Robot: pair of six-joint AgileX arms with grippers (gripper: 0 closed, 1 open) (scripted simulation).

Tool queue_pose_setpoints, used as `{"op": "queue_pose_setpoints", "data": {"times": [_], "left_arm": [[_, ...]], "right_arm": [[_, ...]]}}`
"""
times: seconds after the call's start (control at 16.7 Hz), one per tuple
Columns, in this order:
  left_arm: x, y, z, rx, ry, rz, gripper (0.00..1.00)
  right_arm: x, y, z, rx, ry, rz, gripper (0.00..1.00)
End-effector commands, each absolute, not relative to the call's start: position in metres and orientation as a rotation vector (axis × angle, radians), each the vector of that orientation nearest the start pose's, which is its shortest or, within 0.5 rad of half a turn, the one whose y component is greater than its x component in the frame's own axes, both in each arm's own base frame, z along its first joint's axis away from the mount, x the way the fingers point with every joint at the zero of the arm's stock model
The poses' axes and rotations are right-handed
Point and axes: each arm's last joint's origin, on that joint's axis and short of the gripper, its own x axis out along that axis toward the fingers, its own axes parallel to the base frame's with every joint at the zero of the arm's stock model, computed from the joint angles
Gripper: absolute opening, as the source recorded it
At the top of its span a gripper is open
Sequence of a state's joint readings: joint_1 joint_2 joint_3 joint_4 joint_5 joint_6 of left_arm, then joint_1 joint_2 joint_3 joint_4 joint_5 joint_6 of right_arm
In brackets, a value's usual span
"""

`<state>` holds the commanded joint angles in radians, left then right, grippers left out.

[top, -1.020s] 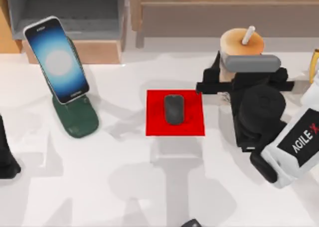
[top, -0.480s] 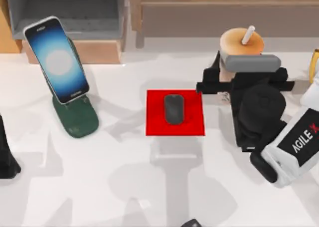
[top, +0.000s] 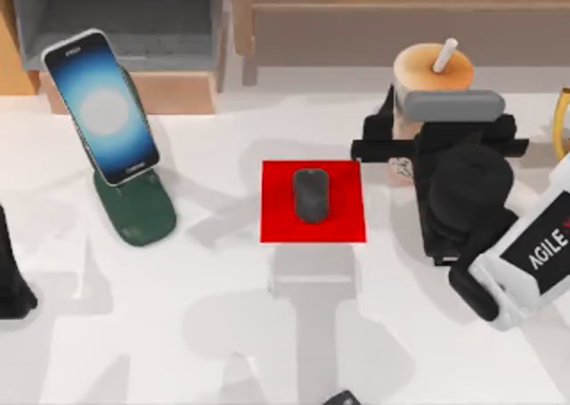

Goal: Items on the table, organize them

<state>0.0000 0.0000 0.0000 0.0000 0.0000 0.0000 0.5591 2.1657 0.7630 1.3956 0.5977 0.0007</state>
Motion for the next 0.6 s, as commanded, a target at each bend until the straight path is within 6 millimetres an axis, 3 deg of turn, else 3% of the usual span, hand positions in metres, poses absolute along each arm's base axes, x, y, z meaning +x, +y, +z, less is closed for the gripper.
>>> {"op": "queue_pose_setpoints", "data": {"times": [0.18,0.6], "left_arm": [[0.106,-0.001,0.160,0.000,0.000,0.000,1.00],[0.106,-0.001,0.160,0.000,0.000,0.000,1.00]], "right_arm": [[0.322,0.186,0.097,0.009,-0.033,-0.016,0.00],[0.339,0.187,0.167,0.112,-0.141,-0.087,0.00]]}}
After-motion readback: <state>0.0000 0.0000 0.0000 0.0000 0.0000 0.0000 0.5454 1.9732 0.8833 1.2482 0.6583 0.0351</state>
